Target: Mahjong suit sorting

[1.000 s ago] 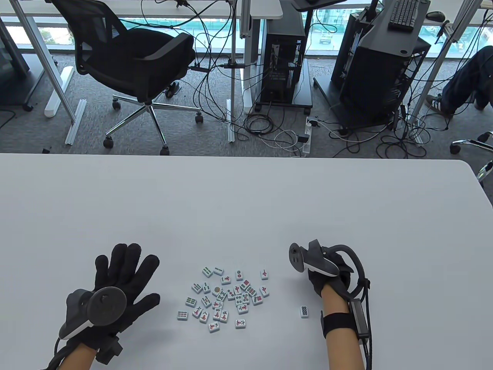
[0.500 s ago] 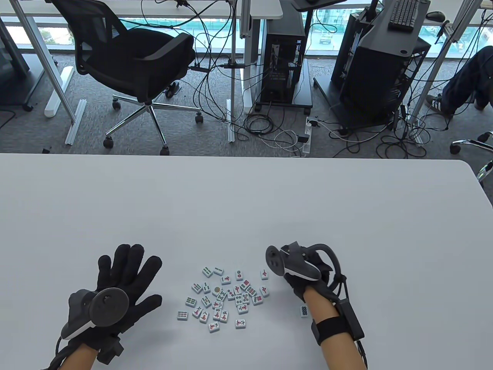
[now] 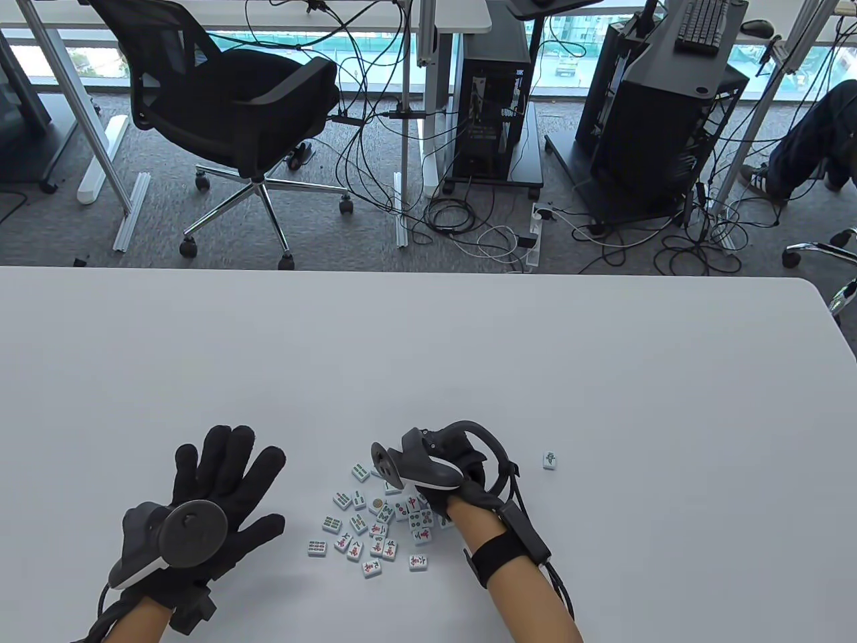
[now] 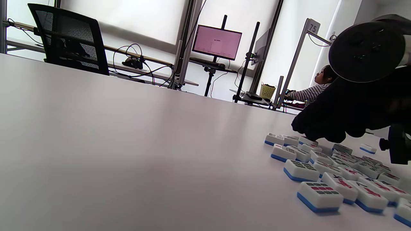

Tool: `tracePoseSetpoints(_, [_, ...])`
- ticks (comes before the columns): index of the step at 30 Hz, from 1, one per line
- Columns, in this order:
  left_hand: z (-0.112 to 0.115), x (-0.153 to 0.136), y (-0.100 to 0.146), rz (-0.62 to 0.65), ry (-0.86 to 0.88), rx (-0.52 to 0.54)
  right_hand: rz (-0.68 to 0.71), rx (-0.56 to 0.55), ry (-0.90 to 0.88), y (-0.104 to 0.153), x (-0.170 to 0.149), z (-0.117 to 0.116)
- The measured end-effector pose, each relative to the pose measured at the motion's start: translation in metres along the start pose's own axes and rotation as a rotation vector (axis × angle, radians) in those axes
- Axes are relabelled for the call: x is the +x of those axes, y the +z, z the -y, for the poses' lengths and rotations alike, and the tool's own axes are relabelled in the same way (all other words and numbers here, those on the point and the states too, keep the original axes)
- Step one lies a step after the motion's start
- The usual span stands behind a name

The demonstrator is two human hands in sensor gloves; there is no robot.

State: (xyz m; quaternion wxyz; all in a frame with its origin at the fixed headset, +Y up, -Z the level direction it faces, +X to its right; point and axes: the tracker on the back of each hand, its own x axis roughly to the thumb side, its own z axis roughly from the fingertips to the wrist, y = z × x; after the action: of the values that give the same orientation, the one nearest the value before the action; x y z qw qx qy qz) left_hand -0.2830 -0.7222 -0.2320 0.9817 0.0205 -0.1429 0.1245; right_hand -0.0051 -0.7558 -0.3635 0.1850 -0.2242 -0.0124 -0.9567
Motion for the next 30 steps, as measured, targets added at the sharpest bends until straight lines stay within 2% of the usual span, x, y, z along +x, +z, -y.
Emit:
tracePoseSetpoints(7, [-0.001, 0.002, 0.001, 0.008, -0.006, 0.010, 0.068, 0.110, -0.126, -0.003, 0.001, 0.010])
tracePoseSetpoints(11, [-0.001, 0.003, 0.001, 0.008, -0.014, 0.008, 0.068, 0.182, -0.029, -0.009, 0.012, -0.001])
tracePoseSetpoints(19, [-0.003, 0.002, 0.002, 0.010, -0.004, 0.017, 0.080, 0.136, -0.055, -0.006, 0.006, 0.000])
tracePoseSetpoints(25, [-0.004, 0.002, 0.003, 0.012, 0.000, 0.025, 0.031, 0.003, -0.091, 0.010, -0.031, 0.023])
tracePoseSetpoints(30, [-0.004, 0.002, 0.003, 0.013, 0.000, 0.028, -0.074, 0.018, -0.120, 0.027, -0.078, 0.026])
